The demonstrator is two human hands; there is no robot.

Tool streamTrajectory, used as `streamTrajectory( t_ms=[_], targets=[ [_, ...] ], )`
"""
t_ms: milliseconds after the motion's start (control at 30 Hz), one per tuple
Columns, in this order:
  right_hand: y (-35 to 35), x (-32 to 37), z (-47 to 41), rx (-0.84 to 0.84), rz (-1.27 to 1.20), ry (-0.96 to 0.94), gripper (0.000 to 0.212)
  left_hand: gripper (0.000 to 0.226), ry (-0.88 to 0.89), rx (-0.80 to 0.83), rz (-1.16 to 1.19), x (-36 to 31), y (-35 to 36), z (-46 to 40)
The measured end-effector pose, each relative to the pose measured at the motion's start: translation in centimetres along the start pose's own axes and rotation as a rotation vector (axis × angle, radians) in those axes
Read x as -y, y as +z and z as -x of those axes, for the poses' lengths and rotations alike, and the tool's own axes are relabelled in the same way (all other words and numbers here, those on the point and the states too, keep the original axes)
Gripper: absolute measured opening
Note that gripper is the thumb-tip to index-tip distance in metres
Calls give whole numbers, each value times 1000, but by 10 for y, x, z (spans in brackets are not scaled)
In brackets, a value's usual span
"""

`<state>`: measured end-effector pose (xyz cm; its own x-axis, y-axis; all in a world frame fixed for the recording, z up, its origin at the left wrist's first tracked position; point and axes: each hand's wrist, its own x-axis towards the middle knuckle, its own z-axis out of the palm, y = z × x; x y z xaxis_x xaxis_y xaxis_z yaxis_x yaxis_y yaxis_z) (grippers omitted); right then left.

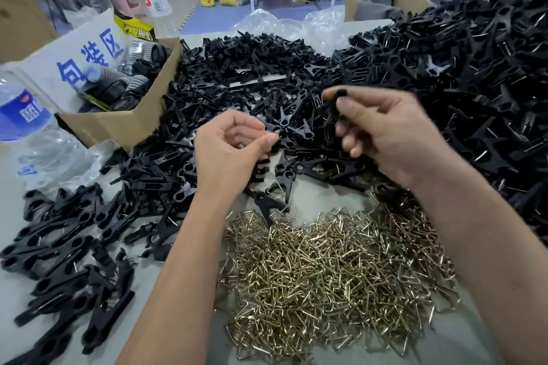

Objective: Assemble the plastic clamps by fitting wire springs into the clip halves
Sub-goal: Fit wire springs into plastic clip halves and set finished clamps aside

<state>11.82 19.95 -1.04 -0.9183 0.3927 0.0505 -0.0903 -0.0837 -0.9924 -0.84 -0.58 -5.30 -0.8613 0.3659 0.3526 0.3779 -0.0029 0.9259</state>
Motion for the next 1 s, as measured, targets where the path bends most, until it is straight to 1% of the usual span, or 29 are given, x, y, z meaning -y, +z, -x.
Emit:
streamTrajectory(
  t_ms=[67, 133, 167, 200, 233, 267, 333, 400, 467, 500, 533, 633, 667, 733, 800, 900, 1000],
  targets=[
    [-5, 22, -21, -252, 361, -181, 22, 20, 23, -125, -216, 0, -5, -12],
    [-12, 39, -44, -451, 800, -262, 29, 16, 5, -184, -479, 1, -13, -27],
    [-12, 46, -54, -517, 990, -278, 35, 14, -30, -192, -604, 4, -17, -35],
    [-7, 50, -64, -559, 1099, -299, 37, 12, -72, -195, -733, 8, -22, -44],
    [2, 52, -74, -556, 1149, -322, 34, 12, -117, -187, -863, 13, -26, -54],
    [17, 51, -84, -496, 1165, -342, 28, 16, -170, -160, -976, 17, -29, -64],
    [53, 39, -105, -254, 1213, -333, 14, 25, -272, -98, -1083, 21, -34, -85],
    [83, 19, -130, -29, 1340, -298, 14, 31, -317, -43, -1124, 24, -33, -106],
    [107, 2, -163, 103, 1420, -256, 17, 36, -293, -4, -1189, 29, -34, -132],
    [111, -6, -173, 136, 1438, -241, 19, 38, -263, 20, -1206, 30, -30, -139],
    [115, -13, -184, 133, 1453, -243, 20, 38, -223, 40, -1215, 31, -27, -146],
    [130, -34, -228, -9, 1530, -300, 27, 41, -129, 61, -1215, 42, -22, -180],
    [133, -39, -240, -59, 1542, -292, 34, 43, -120, 73, -1214, 45, -21, -190],
    [139, -45, -264, -117, 1538, -243, 57, 49, -126, 97, -1207, 53, -19, -216],
    [141, -48, -283, -69, 1558, -247, 76, 57, -183, 103, -1149, 60, -18, -236],
    [146, -53, -308, 59, 1577, -270, 87, 74, -293, 128, -1103, 74, -20, -257],
    [150, -54, -328, 168, 1568, -206, 95, 82, -354, 167, -1113, 87, -22, -271]
  ],
)
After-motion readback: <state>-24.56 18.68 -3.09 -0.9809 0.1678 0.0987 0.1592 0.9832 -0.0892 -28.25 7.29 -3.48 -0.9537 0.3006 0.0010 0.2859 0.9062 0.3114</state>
